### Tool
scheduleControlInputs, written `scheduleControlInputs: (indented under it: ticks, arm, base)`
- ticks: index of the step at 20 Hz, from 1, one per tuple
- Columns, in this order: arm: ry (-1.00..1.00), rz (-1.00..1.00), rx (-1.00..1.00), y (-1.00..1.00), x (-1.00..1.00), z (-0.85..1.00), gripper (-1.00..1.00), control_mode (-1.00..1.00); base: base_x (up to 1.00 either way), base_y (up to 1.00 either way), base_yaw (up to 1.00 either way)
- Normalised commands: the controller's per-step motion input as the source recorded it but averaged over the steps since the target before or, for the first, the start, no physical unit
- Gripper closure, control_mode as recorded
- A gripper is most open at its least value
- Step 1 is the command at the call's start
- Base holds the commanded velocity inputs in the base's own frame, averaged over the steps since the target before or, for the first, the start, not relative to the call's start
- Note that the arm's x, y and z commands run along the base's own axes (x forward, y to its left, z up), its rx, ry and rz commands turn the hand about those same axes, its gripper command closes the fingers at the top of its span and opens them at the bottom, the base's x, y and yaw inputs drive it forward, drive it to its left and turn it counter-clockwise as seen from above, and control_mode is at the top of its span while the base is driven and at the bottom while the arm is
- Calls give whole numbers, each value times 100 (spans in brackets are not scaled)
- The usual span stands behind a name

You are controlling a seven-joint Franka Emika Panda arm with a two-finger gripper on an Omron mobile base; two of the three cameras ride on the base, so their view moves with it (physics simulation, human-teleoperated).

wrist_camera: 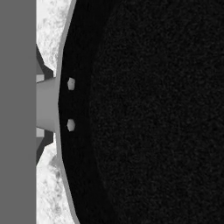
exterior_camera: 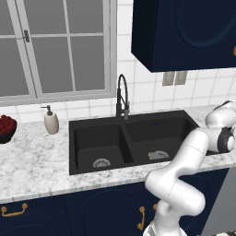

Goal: Pick the pan and sponge and place them into the sink. Then turn on the water.

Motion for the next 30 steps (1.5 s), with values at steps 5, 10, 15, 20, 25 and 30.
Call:
scheduleControlInputs:
  ticks: [5, 10, 15, 20, 25, 30]
  arm:
    - [-3, 4, -1, 24, -19, 0, 100, -100]
    - [-33, 11, -9, 100, -94, 0, 100, -100]
    - [-48, 5, -17, 100, -96, -14, 100, -100]
    - [-49, 1, -31, 100, -71, -39, 100, -100]
    - [-26, 2, -41, 100, -31, -5, 100, -100]
    - [-6, 8, -45, 100, 5, 1, 100, -100]
  base:
    - [0, 0, 0]
    - [0, 0, 0]
    - [0, 0, 0]
    - [0, 0, 0]
    - [0, 0, 0]
    - [0, 0, 0]
